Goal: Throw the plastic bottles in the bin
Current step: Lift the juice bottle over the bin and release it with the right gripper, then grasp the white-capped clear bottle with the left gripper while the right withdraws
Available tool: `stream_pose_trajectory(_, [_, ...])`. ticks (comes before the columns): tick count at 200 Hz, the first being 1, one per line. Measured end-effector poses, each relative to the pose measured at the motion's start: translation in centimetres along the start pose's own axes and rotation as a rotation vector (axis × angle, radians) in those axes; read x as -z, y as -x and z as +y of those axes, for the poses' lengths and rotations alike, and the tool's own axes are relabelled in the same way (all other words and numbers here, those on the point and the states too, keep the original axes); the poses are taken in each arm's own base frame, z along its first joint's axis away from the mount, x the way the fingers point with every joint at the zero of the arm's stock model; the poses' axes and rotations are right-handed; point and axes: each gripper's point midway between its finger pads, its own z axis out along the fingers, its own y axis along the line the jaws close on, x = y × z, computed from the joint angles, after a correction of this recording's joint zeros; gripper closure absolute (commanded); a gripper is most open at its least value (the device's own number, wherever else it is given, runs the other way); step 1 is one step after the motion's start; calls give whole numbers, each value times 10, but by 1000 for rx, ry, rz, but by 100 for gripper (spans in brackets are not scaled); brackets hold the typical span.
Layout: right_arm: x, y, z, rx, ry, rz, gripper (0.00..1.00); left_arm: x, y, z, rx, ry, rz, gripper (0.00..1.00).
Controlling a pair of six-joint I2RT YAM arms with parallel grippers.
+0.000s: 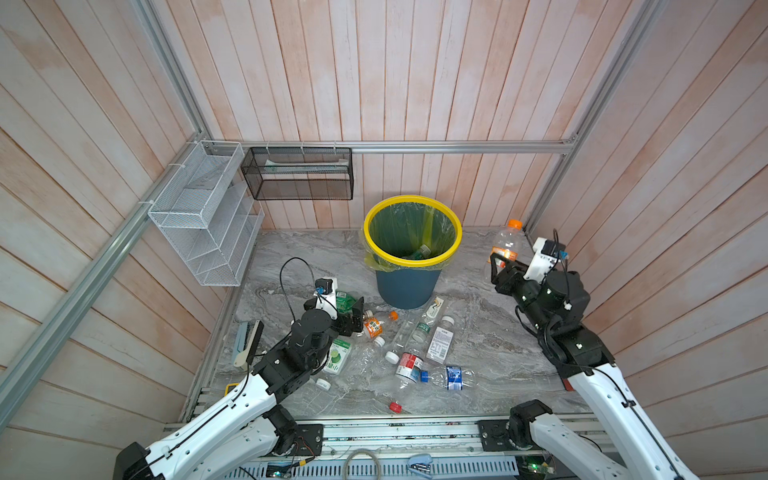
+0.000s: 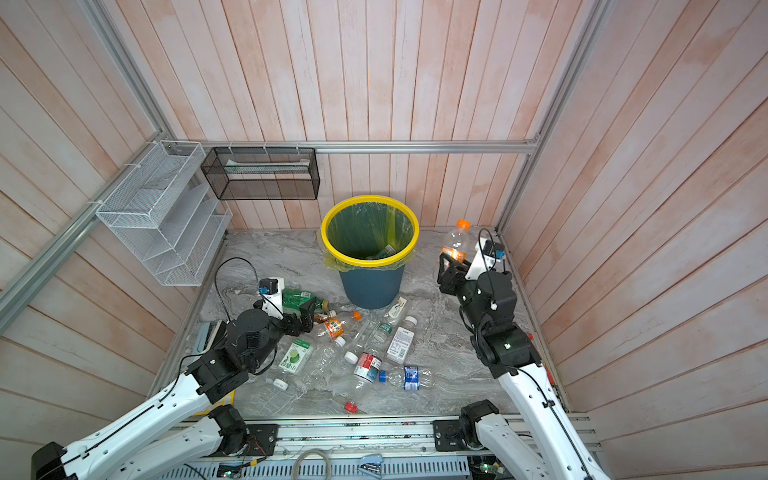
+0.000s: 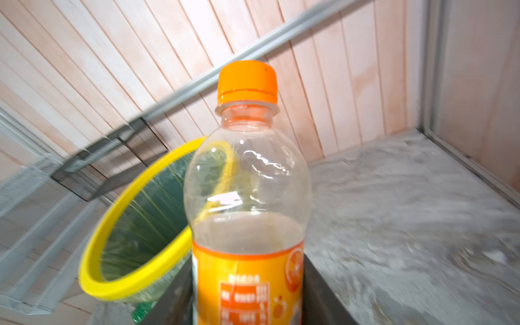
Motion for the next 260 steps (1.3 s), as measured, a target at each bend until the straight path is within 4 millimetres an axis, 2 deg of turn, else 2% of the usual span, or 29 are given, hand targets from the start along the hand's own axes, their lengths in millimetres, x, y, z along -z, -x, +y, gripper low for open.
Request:
stream_pose_trajectory(20, [-31, 18, 39, 2, 132, 18, 47, 0, -5, 2, -4, 6, 18, 0])
stream_pose_trajectory(34, [-61, 20, 70, 31, 209, 80, 38, 0, -8, 2, -8, 9, 30, 0])
stream_pose_trajectory(51, [-104, 7, 95, 81, 255, 170, 14, 0, -12, 4, -14, 14, 46, 0])
stream_pose_trajectory(61, [-118, -9, 94, 109, 248, 217, 1, 1, -15, 5, -19, 17, 57, 0])
stream_pose_trajectory(67, [-122, -20, 89, 119, 230, 250, 0, 1, -16, 5, -22, 19, 64, 0])
stream_pose_trajectory(81, [-121, -35, 75, 133, 186, 292, 0, 1, -18, 6, -25, 22, 71, 0])
stream_pose_trajectory(95, [-112, -33, 70, 145, 163, 288, 0, 1, -18, 6, -26, 22, 72, 0])
stream_pose_trajectory(124, [-78, 13, 74, 162, 157, 157, 0, 1, -19, 5, -28, 18, 77, 0])
stream_pose_trajectory(136, [-63, 26, 74, 167, 156, 111, 0, 0, -23, 4, -33, 11, 90, 0])
stream_pose_trajectory(151, [-49, 33, 66, 170, 137, 74, 0, -2, -32, 2, -48, 7, 124, 0])
stream_pose_trajectory(166, [-44, 27, 52, 169, 105, 72, 0, -2, -44, -2, -71, -2, 171, 0])
stream_pose_trajectory(189, [-41, -5, 11, 156, 21, 127, 0, -1, -71, -13, -112, -30, 266, 2])
stream_pose_trajectory(227, [-31, -62, -61, 101, -137, 232, 0, 0, -129, -22, -175, -37, 501, 7])
stream_pose_trajectory(243, [-23, -76, -81, 79, -179, 253, 0, 5, -148, -26, -198, -38, 587, 8])
stream_pose_trajectory(260, [-16, -84, -95, 64, -210, 262, 0, 10, -159, -31, -211, -42, 646, 9])
